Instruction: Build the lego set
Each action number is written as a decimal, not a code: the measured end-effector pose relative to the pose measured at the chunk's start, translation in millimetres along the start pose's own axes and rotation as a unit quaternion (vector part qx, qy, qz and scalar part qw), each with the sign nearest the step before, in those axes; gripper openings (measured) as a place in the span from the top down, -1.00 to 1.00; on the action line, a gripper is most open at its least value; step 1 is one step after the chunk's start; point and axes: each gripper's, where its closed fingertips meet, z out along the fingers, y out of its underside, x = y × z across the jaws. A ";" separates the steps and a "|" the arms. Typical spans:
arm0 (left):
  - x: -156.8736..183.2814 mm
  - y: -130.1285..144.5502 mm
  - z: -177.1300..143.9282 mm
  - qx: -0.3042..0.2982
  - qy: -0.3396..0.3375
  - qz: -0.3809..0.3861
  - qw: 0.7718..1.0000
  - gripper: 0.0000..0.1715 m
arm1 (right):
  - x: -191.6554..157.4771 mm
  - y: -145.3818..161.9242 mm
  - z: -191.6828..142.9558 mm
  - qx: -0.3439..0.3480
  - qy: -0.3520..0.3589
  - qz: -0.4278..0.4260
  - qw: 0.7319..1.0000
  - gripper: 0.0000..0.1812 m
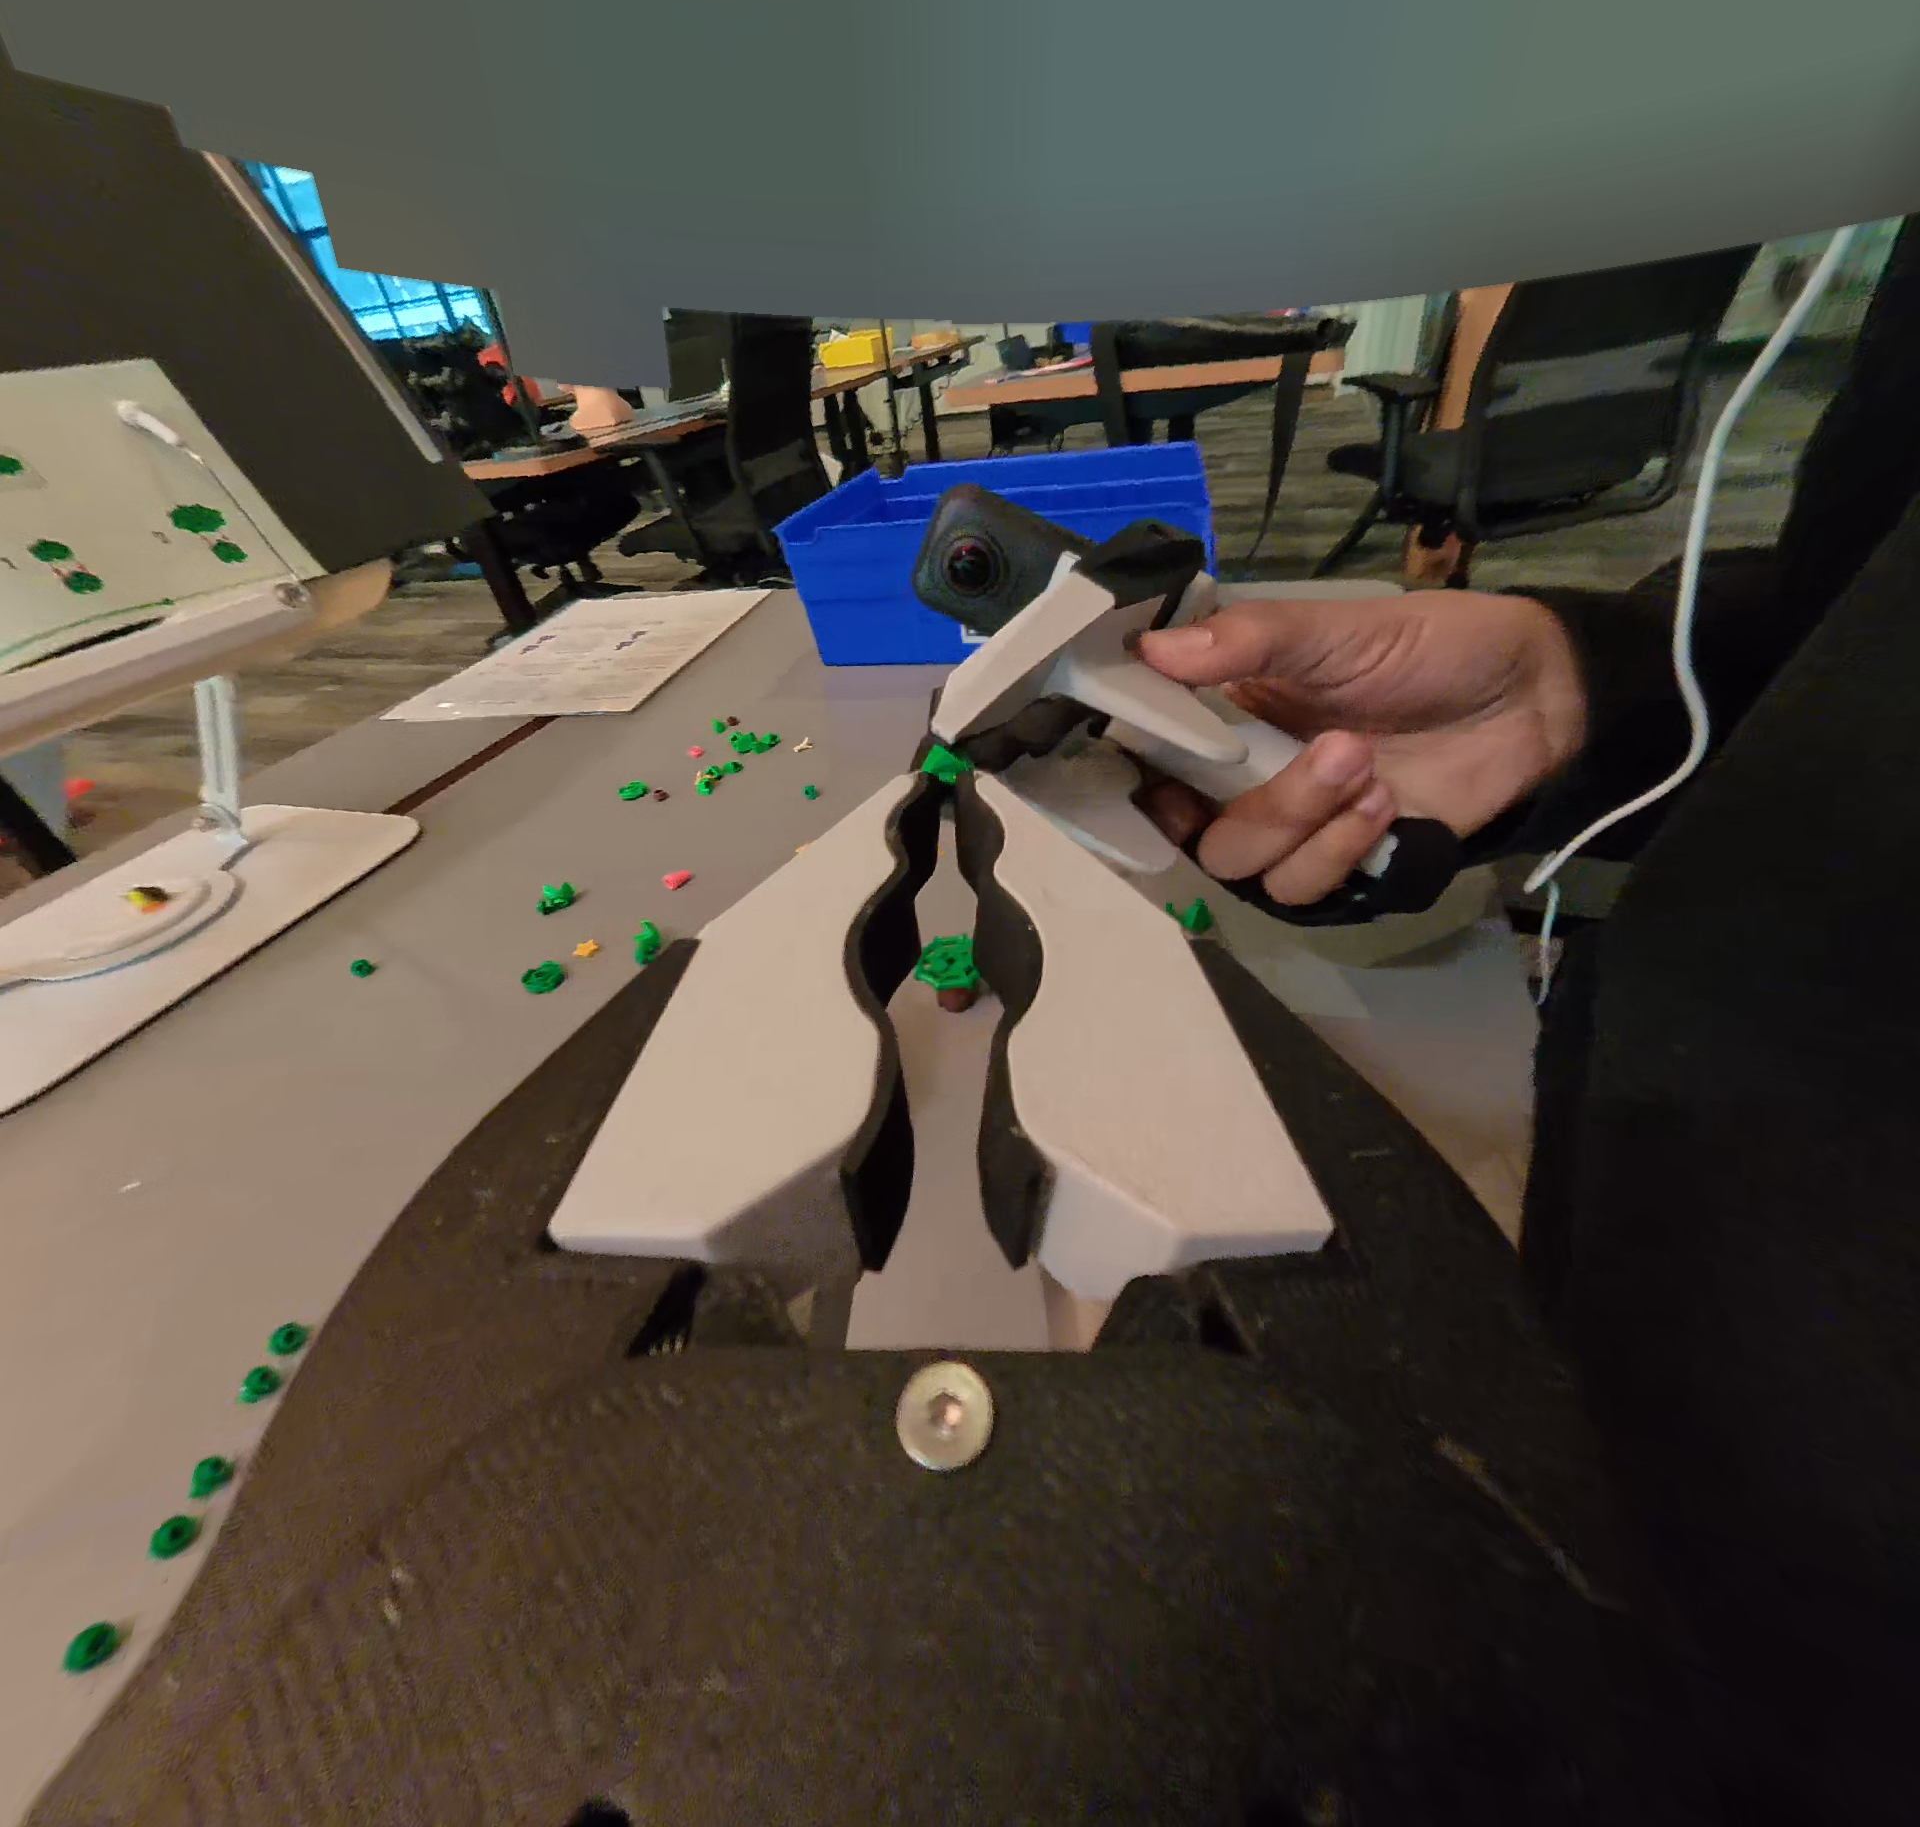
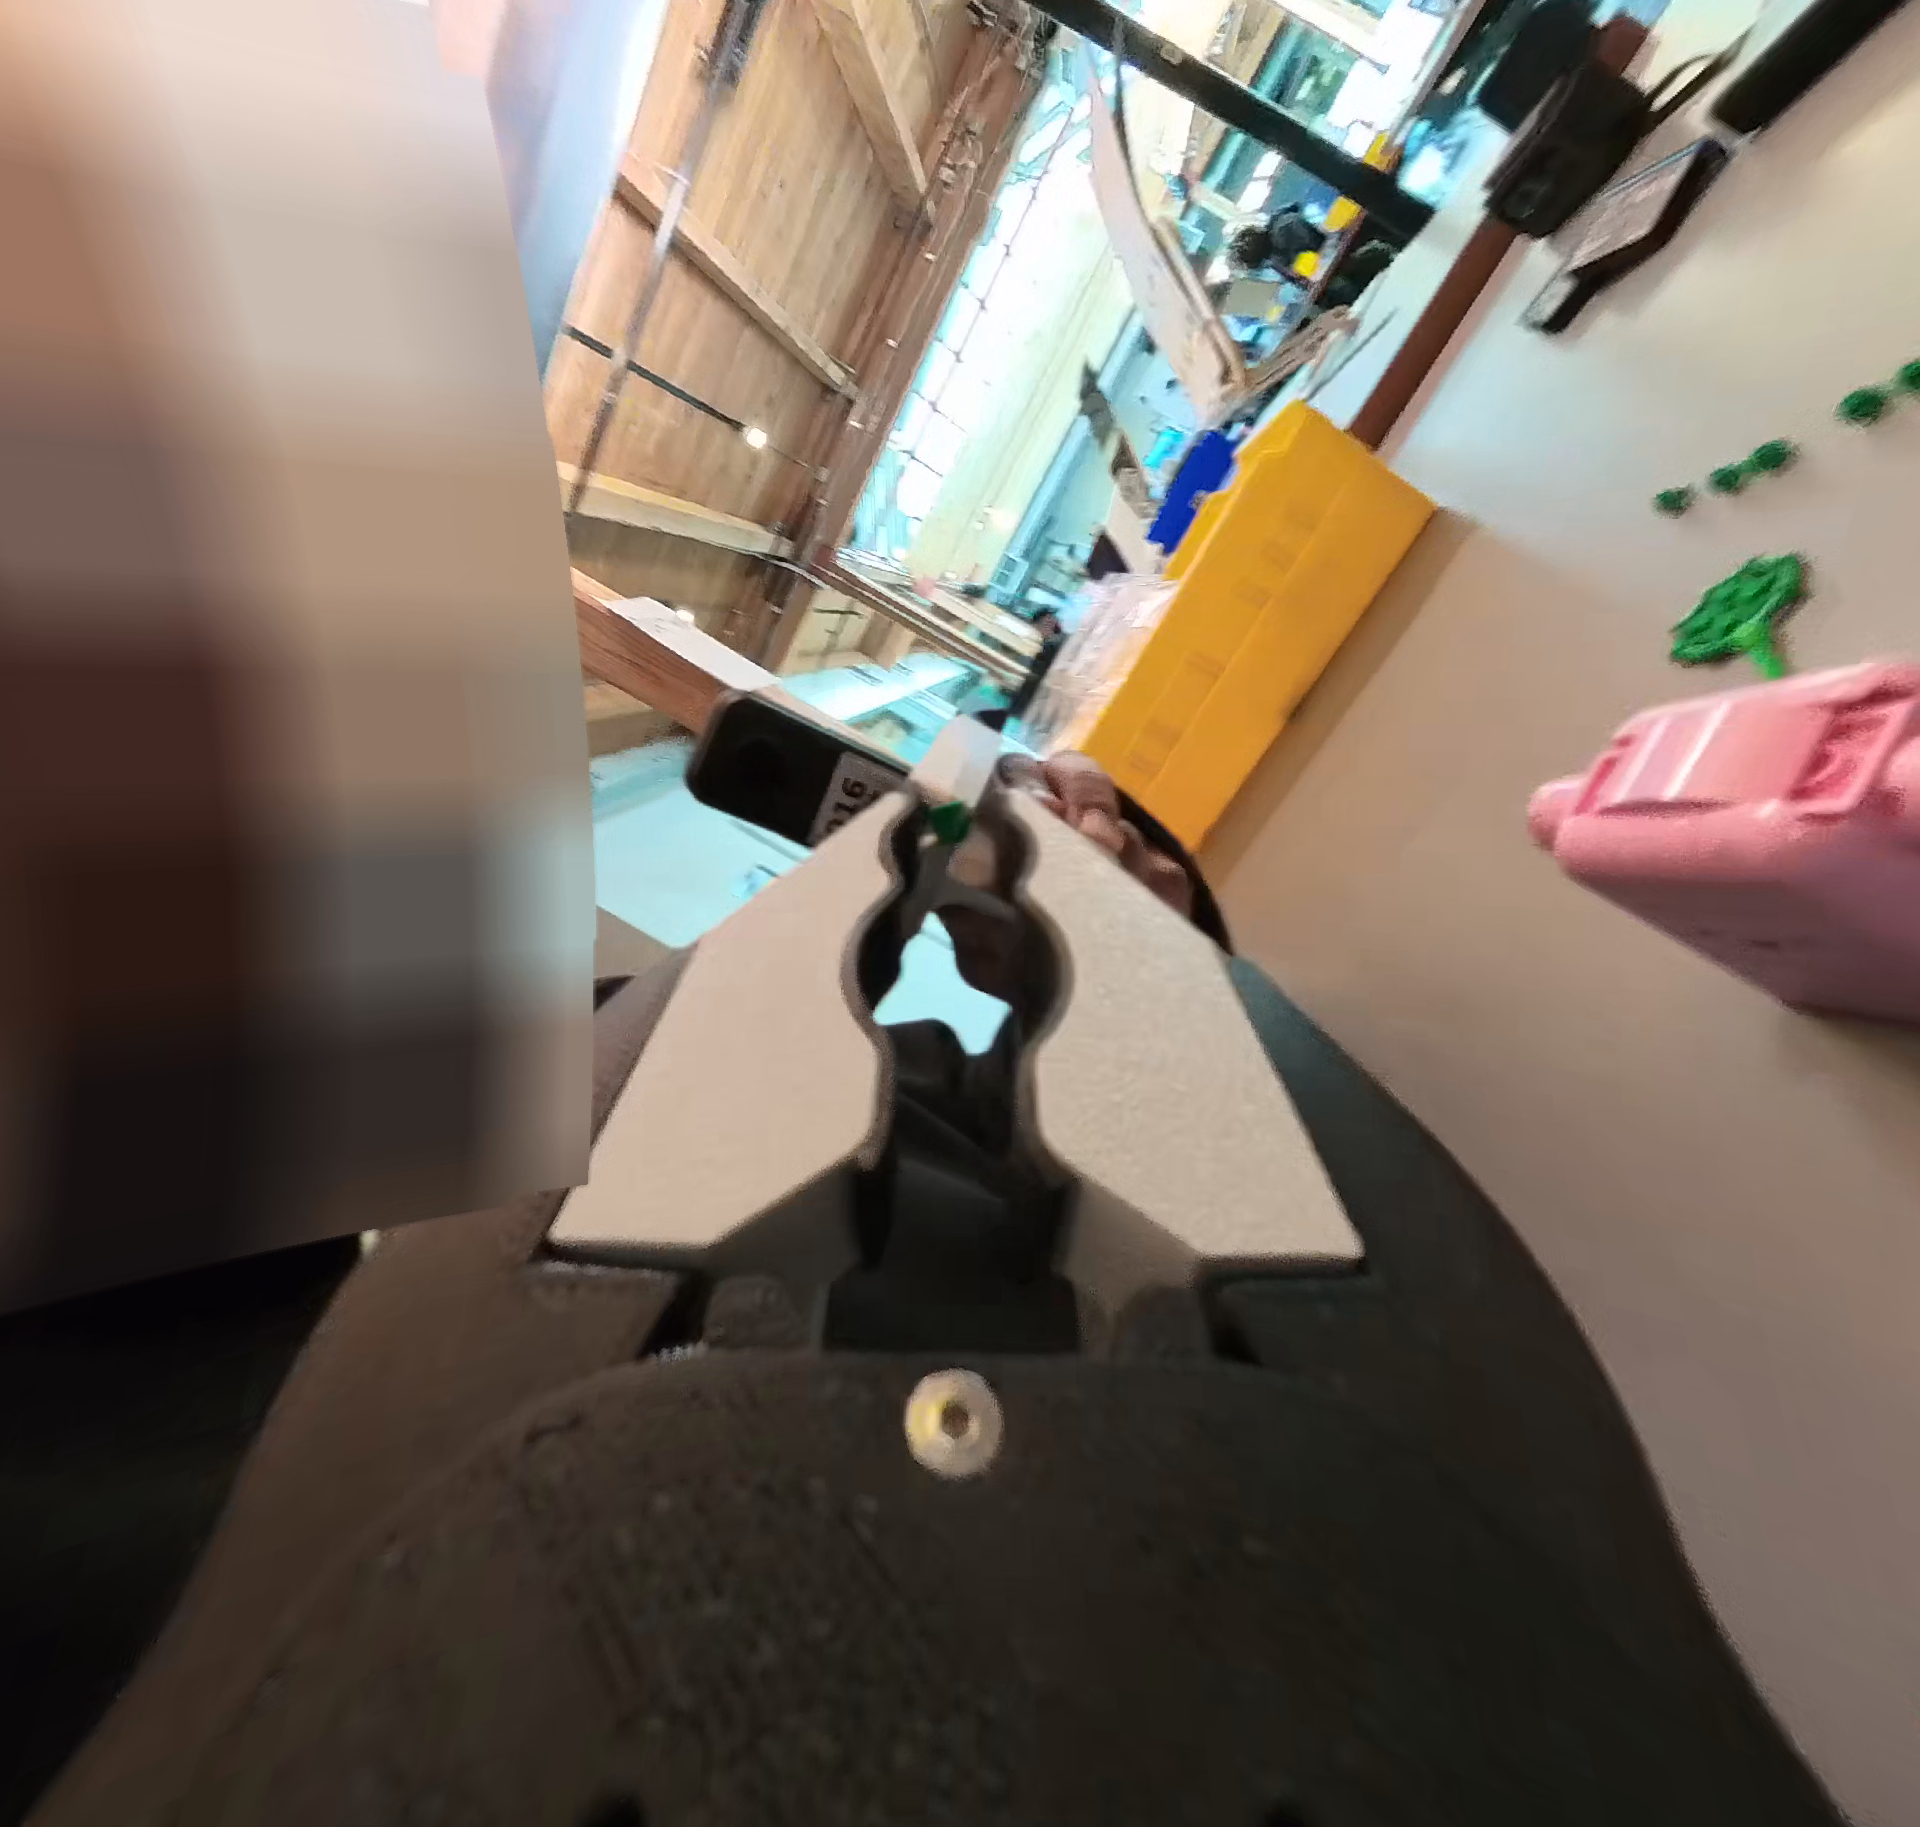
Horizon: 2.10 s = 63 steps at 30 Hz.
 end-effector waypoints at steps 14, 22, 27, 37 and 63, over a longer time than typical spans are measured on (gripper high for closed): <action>-1.8 -13.8 -13.5 0.070 0.093 -0.117 0.986 1.00 | -21.1 -1.4 -1.8 -0.090 0.074 -0.441 0.890 0.79; 11.4 -9.1 -8.9 0.044 0.082 -0.040 0.995 1.00 | -20.3 11.0 -3.3 -0.126 0.000 -0.292 0.948 0.81; 17.0 -7.2 -6.3 0.034 0.078 -0.011 0.996 1.00 | -16.2 19.5 -3.4 -0.152 0.011 -0.292 0.944 0.94; 19.9 -9.2 -7.4 0.040 0.087 -0.021 0.995 1.00 | -18.1 22.7 -3.6 -0.172 0.008 -0.272 0.947 0.95; 14.8 1.9 1.2 0.028 0.083 -0.071 0.994 0.67 | -4.6 9.1 -25.8 -0.161 0.075 -0.242 0.954 0.95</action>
